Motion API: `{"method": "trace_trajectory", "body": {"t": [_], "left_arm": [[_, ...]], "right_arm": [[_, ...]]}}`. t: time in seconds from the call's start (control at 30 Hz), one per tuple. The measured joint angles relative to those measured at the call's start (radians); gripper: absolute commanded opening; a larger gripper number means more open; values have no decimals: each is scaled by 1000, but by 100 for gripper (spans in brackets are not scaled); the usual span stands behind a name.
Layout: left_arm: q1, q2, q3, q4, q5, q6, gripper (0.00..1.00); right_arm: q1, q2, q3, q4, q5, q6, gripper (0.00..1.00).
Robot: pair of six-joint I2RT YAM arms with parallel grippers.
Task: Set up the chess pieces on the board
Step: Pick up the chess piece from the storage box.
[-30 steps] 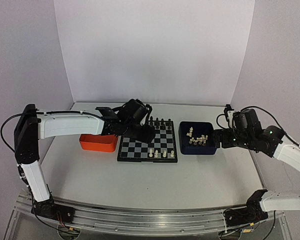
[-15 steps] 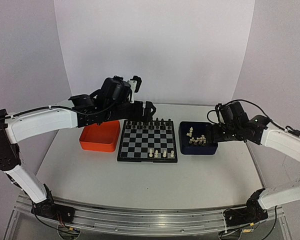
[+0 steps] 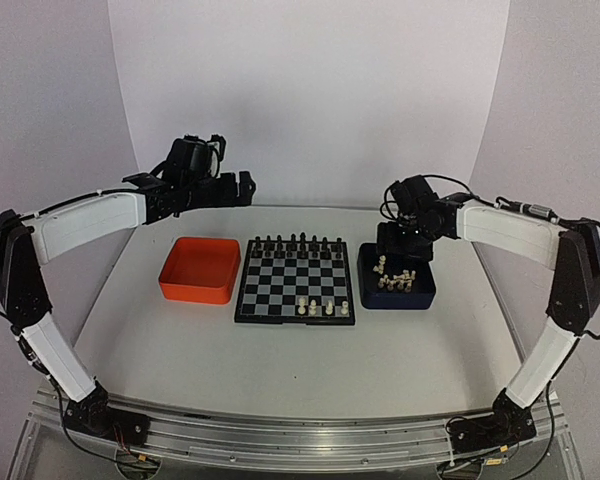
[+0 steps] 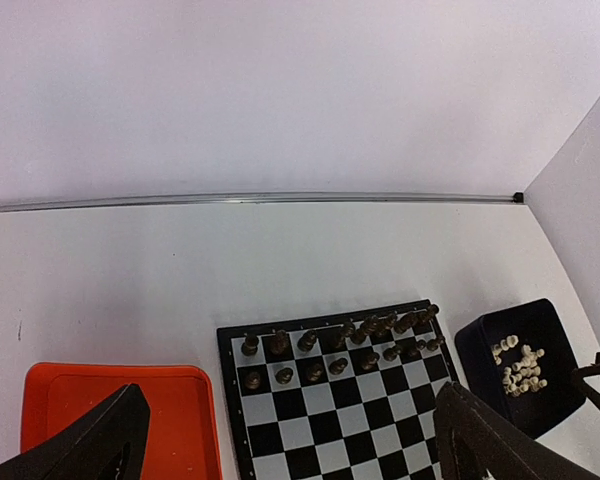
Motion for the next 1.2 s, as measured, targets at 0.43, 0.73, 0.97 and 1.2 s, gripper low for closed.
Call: {"method": "trace_trajectory", "body": {"t": [0.43,0.73,0.97,1.2], "left_arm": [[120,66,17,33,74,1,100],[143,135,27,52,83,6,100],[160,163,51,60,83,16,100],[173,197,85,61,88,19,100]], "right_arm": [[-143,250,174,-30,-200,19,70],[-138,413,320,-38,-203,-59,57],[-138,454,351,-52,-197,-88,48],[-138,475,379,-60,-189,-106,41]]}}
